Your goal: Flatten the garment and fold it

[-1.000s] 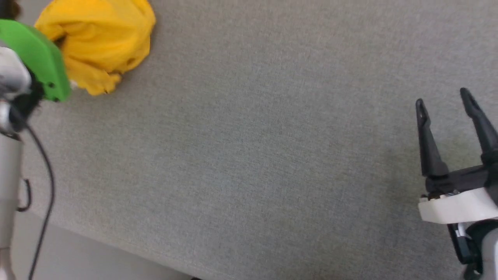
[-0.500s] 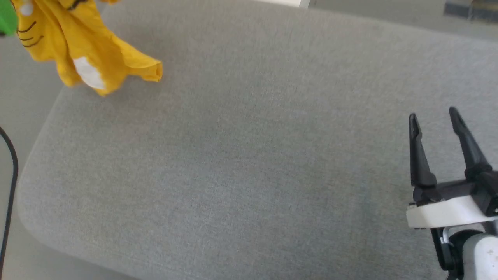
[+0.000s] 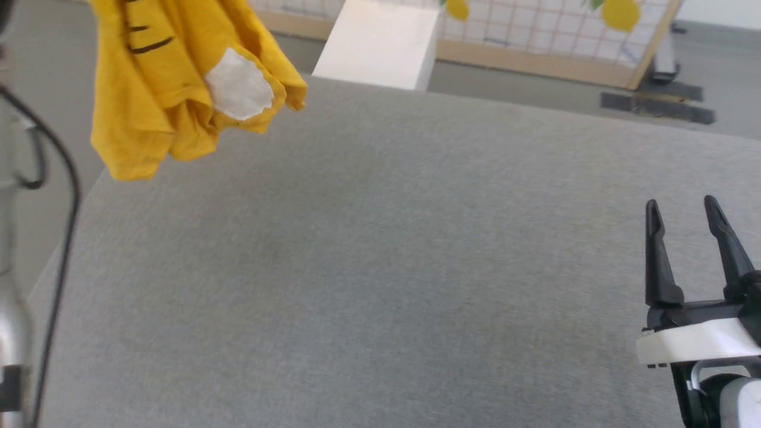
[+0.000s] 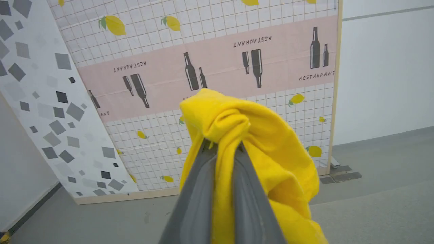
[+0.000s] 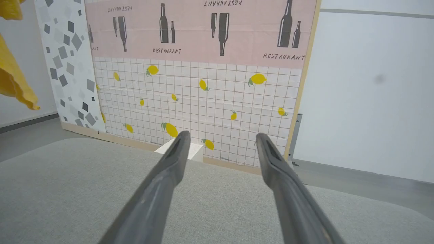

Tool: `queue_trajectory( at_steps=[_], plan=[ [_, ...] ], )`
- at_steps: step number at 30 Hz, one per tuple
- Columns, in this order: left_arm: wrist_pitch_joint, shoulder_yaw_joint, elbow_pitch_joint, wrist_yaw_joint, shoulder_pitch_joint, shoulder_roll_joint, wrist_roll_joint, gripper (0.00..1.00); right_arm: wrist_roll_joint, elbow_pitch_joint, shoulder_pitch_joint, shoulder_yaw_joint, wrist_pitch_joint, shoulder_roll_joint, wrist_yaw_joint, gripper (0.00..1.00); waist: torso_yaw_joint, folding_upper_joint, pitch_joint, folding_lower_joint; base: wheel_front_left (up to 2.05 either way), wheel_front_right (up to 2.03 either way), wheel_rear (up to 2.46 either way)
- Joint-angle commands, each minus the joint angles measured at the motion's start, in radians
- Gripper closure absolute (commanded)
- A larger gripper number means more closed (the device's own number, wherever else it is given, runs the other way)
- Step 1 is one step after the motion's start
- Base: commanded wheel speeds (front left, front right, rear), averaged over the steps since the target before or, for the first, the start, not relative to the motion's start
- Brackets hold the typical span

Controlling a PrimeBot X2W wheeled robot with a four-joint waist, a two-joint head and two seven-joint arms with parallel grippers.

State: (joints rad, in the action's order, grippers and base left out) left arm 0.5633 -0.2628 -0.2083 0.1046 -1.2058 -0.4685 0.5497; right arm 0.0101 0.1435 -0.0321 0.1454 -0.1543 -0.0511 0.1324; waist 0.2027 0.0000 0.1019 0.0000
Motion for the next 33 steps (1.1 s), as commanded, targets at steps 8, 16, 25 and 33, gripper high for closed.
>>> queue_trajectory(
  at_steps=[8,16,25,33],
  plan=[
    [0.019,-0.058,0.03,0.004,-0.016,0.129,0.078,1.0,0.004,0.017,0.03,0.042,0.008,0.001,-0.002,0.0,-0.136,0.0,-0.068,0.0,0.0,0.0,0.0],
    [0.051,-0.163,0.144,-0.032,0.082,0.22,0.079,1.0,-0.002,0.039,0.021,0.076,0.021,0.001,-0.002,0.0,-0.231,0.0,-0.051,0.0,0.0,0.0,0.0],
    [0.017,-0.271,0.212,-0.065,0.26,0.307,0.08,1.0,0.006,0.022,0.014,0.084,0.012,0.001,-0.002,0.0,-0.297,0.0,-0.032,0.0,0.0,0.0,0.0],
    [-0.063,-0.388,0.075,-0.086,0.466,0.315,0.017,1.0,0.021,0.002,-0.011,0.08,-0.005,0.001,-0.002,0.0,-0.337,0.0,0.008,0.0,0.0,0.0,0.0]
  ],
)
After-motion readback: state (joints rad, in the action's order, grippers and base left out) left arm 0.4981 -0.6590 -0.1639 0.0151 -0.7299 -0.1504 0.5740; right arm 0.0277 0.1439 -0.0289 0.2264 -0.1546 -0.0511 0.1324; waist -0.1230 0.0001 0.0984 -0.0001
